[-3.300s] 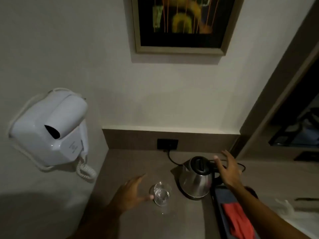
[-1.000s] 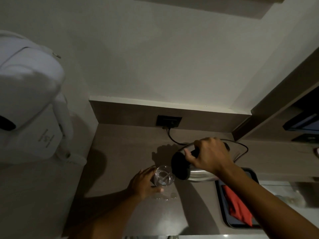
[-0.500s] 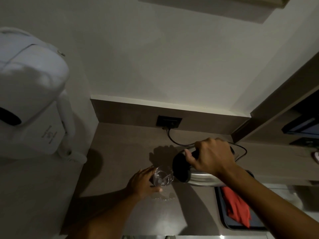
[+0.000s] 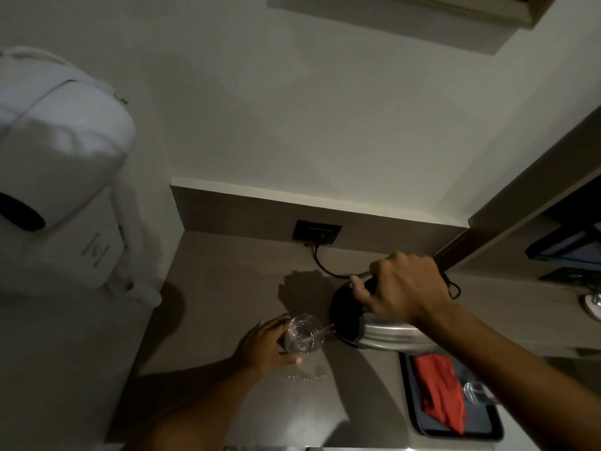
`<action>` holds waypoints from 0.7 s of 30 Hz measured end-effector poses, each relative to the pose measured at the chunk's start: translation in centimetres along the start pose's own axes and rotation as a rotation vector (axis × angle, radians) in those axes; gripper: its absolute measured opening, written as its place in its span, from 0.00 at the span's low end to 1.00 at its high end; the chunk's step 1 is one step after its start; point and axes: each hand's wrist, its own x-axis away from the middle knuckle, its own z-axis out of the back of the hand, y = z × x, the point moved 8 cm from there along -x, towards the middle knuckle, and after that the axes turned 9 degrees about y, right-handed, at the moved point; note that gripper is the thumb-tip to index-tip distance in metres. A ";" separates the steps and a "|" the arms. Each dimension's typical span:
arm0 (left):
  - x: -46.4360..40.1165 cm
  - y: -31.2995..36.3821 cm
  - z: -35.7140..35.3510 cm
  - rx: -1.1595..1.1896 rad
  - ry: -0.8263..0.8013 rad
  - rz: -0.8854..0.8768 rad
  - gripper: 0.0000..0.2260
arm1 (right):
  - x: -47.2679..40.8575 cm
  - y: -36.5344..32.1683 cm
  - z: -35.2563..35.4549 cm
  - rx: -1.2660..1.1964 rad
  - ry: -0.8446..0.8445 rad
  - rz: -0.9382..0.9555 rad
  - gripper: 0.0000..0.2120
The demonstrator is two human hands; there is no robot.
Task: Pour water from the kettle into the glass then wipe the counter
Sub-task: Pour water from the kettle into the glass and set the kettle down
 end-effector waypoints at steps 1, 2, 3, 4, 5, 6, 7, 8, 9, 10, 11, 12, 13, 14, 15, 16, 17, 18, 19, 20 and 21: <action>0.0 -0.1 0.0 0.002 0.005 0.005 0.44 | -0.1 0.0 0.0 -0.004 -0.007 0.006 0.29; 0.1 -0.1 0.0 0.003 0.008 0.006 0.44 | -0.1 0.0 0.0 -0.006 -0.011 0.012 0.29; 0.1 -0.1 0.0 0.004 0.008 0.005 0.44 | -0.2 0.1 0.0 -0.007 -0.012 0.015 0.30; 0.1 -0.1 -0.1 0.006 0.007 0.004 0.44 | -0.4 0.2 0.1 -0.004 -0.012 0.015 0.30; 0.0 -0.2 -0.1 0.009 0.005 0.004 0.44 | -0.5 0.3 0.2 0.002 -0.012 0.014 0.30; 0.0 -0.2 -0.1 0.012 0.004 0.005 0.44 | -0.7 0.3 0.4 0.010 -0.011 0.015 0.30; 0.0 -0.3 -0.2 0.013 0.001 0.004 0.44 | -0.8 0.2 0.6 0.015 -0.009 0.019 0.30; 0.0 -0.3 -0.3 0.009 -0.003 0.004 0.44 | -0.9 0.2 0.8 0.019 -0.008 0.027 0.30; -0.1 -0.3 -0.3 0.002 -0.008 0.005 0.44 | -1.0 0.1 0.9 0.022 -0.007 0.035 0.30; -0.1 -0.3 -0.4 -0.003 -0.008 0.007 0.44 | -1.1 0.1 1.0 0.026 -0.005 0.043 0.30; -0.1 -0.4 -0.4 -0.005 -0.005 0.010 0.44 | -1.2 0.1 1.1 0.028 -0.001 0.049 0.30; -0.1 -0.3 -0.4 -0.007 -0.003 0.011 0.44 | -1.4 0.2 1.2 0.027 0.003 0.053 0.30; -0.1 -0.3 -0.4 -0.009 -0.003 0.009 0.44 | -1.5 0.2 1.3 0.024 0.005 0.056 0.30; -0.1 -0.3 -0.4 -0.013 -0.004 0.007 0.44 | -1.7 0.3 1.4 0.020 0.005 0.057 0.30; -0.1 -0.3 -0.4 -0.013 -0.004 0.006 0.44 | -1.8 0.3 1.5 0.017 0.002 0.060 0.30; -0.1 -0.3 -0.4 -0.011 -0.004 0.006 0.44 | -1.9 0.3 1.6 0.016 -0.002 0.064 0.30; -0.1 -0.4 -0.4 -0.008 -0.005 0.005 0.44 | -2.0 0.3 1.7 0.016 -0.004 0.070 0.30; -0.1 -0.4 -0.5 -0.006 -0.006 0.001 0.44 | -2.1 0.2 1.8 0.016 -0.006 0.074 0.30; -0.1 -0.5 -0.6 -0.006 -0.004 -0.004 0.44 | -2.1 0.1 1.8 0.014 -0.010 0.077 0.30; -0.1 -0.6 -0.6 -0.008 -0.001 -0.005 0.44 | -2.2 0.1 1.8 0.010 -0.015 0.079 0.30; -0.1 -0.7 -0.7 -0.009 0.001 -0.003 0.44 | -2.2 0.0 1.8 0.008 -0.019 0.083 0.30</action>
